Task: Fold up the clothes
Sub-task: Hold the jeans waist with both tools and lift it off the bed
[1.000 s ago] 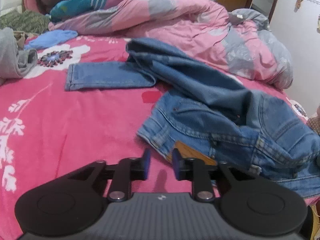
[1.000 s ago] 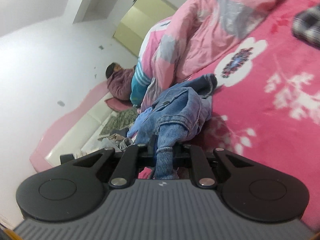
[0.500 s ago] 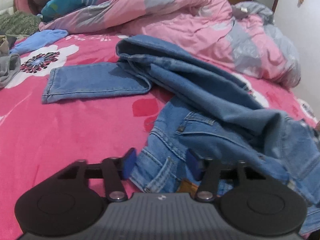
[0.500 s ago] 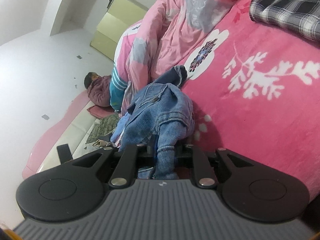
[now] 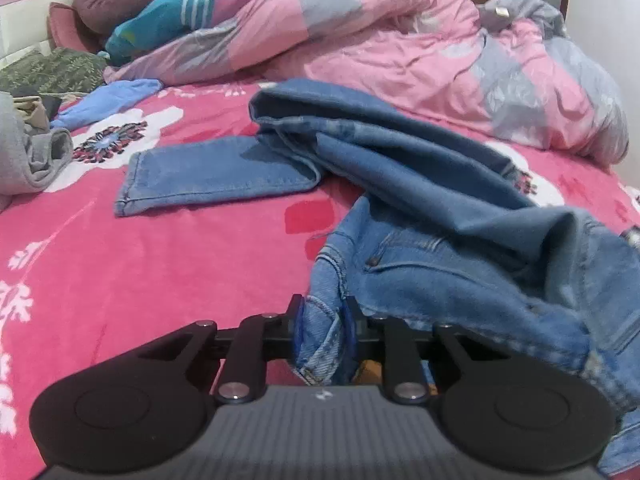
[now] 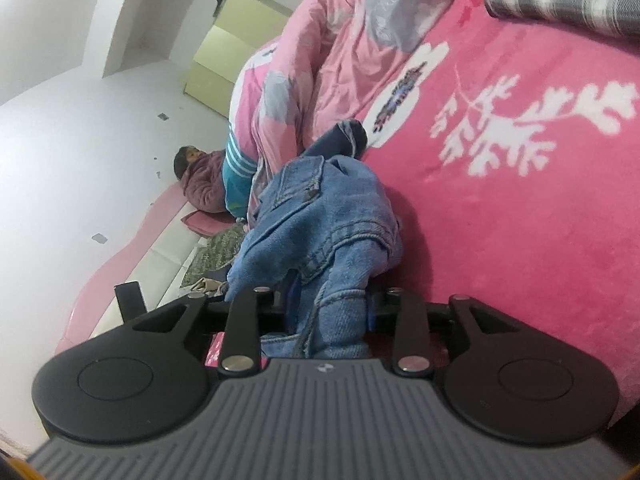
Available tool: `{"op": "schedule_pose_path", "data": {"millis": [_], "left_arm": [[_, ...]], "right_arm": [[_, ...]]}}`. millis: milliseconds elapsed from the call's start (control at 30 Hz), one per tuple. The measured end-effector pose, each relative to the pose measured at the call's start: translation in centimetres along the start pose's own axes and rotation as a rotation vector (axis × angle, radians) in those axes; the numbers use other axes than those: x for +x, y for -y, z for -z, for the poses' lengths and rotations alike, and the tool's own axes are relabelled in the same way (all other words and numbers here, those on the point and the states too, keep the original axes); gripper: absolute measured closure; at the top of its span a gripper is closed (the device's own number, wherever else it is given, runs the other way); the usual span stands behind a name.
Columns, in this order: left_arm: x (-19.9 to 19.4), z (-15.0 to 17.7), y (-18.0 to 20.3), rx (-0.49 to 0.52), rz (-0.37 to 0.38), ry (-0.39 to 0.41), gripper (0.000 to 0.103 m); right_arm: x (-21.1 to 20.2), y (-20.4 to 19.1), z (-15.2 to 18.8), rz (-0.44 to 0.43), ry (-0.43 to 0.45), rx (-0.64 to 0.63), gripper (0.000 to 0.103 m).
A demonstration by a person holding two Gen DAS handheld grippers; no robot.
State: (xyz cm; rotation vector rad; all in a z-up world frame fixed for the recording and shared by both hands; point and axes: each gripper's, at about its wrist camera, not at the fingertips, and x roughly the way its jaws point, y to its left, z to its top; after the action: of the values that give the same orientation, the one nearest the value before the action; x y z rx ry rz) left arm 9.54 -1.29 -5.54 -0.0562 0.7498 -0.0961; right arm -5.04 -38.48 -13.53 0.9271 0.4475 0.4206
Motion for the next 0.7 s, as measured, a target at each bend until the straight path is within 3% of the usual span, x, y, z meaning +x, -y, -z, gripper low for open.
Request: {"op": "schedule_pose_path", "data": {"millis": [267, 367, 533, 633, 700], "left_arm": [[-4.5, 0.1, 0.0, -0.045, 0.082, 0.041, 0.092], [-6.5, 0.8, 0.1, -0.056, 0.121, 0.05, 0.103], [-10.0, 2.5, 0.8, 0.0, 0.192, 0.078, 0.103], [-9.9, 3.8, 1.1, 0.037, 0.188, 0.061, 0.099], [-9.8, 4.7, 1.2, 0.059, 0.184, 0.048, 0.082]], "right_arm": [[-1.7, -2.0, -1.5, -0.102, 0.072, -0.01, 0.092], [-2.8, -3.0, -2.5, -0.143, 0.108, -0.016, 0.092], [-4.7, -4.0, -3.8, -0.201, 0.151, -0.016, 0.092], [-5.3, -4.3, -3.9, -0.201, 0.16, -0.019, 0.092], [-5.3, -4.4, -3.9, -0.182, 0.152, -0.017, 0.092]]}}
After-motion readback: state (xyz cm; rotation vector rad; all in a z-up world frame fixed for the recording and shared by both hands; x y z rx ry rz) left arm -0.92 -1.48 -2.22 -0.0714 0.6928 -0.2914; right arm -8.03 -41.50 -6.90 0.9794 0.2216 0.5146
